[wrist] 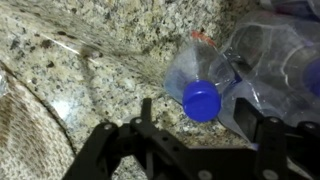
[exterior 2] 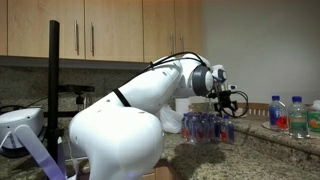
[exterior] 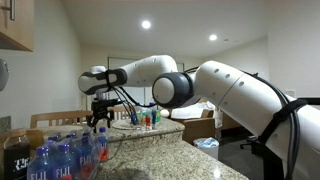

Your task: Put three bottles of water a step above

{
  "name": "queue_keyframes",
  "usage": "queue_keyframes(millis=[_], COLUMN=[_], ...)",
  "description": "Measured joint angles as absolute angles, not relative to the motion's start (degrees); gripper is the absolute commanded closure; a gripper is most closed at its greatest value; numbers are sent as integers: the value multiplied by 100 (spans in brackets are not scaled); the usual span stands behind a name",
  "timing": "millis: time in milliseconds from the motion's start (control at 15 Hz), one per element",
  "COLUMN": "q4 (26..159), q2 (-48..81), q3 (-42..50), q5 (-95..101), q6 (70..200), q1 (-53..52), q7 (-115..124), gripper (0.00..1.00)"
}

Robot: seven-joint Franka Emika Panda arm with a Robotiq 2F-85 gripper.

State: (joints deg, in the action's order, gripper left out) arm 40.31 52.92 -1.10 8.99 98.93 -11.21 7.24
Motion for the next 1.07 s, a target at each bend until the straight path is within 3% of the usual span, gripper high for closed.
queue_keyframes(millis=[467, 1067], q4=[3685, 3477], q2=[5497, 5581], q3=[-265, -277], q5=[699, 755], q6=[9416, 9341], q1=[-1040, -1082], q7=[404, 329], gripper=[88, 90])
